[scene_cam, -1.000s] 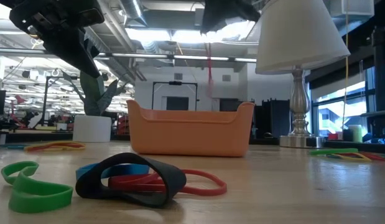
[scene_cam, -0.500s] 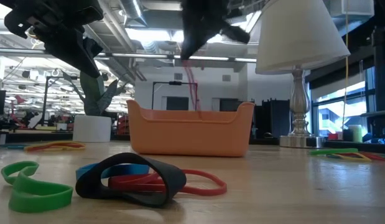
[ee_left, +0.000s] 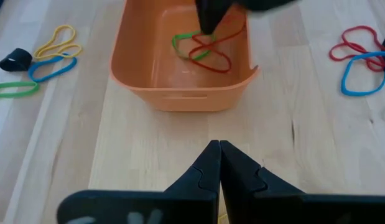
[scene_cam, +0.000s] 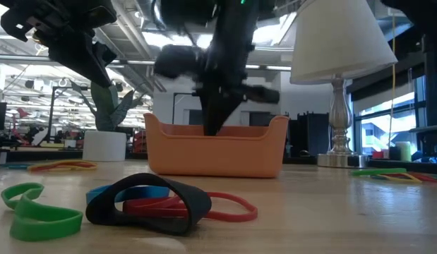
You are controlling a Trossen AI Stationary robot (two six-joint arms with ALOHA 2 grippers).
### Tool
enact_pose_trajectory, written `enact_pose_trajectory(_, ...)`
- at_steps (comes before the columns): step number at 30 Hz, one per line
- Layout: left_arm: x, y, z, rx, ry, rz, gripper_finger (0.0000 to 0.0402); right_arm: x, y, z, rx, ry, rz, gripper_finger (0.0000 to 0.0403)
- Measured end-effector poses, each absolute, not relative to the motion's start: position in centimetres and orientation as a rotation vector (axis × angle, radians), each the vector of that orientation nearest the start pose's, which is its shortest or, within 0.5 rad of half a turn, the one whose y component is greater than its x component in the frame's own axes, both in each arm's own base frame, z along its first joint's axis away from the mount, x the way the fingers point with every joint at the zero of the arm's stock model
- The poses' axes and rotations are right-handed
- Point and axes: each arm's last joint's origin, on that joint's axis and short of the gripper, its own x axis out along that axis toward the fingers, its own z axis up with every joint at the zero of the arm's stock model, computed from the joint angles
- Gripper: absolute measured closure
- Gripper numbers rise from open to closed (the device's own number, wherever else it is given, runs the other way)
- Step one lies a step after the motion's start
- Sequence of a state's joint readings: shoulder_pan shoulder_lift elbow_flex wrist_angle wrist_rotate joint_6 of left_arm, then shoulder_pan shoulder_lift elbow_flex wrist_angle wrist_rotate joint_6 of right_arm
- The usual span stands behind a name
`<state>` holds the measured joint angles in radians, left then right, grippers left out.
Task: Pick and place rubber bands into bin
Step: Put the red rubber band into the orange bin, then put the blue rubber band into the orange bin
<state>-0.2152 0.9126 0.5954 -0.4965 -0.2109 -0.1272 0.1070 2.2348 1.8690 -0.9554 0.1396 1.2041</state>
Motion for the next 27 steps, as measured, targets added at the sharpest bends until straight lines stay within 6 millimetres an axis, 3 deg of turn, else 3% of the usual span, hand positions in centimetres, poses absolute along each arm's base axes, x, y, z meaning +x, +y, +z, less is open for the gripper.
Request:
enact_pose_trajectory(6,17.3,-3.2,22.3,0.051,0.793,0.047,0.0396,45.8,3.6,16.7,0.871,1.159,-0.823,0.0402)
enact_pose_trajectory(13,17.3,-3.2,22.3,0.053,0.797,0.046,0.0400,45.7,3.1,16.6,0.873,1.175,-0.836,0.0393)
enact_pose_trajectory(27,17.3,-3.1,22.3,0.057,0.801,0.048,0.0400,45.9,3.1,20.4,0.818,1.198,-0.796,0.0283)
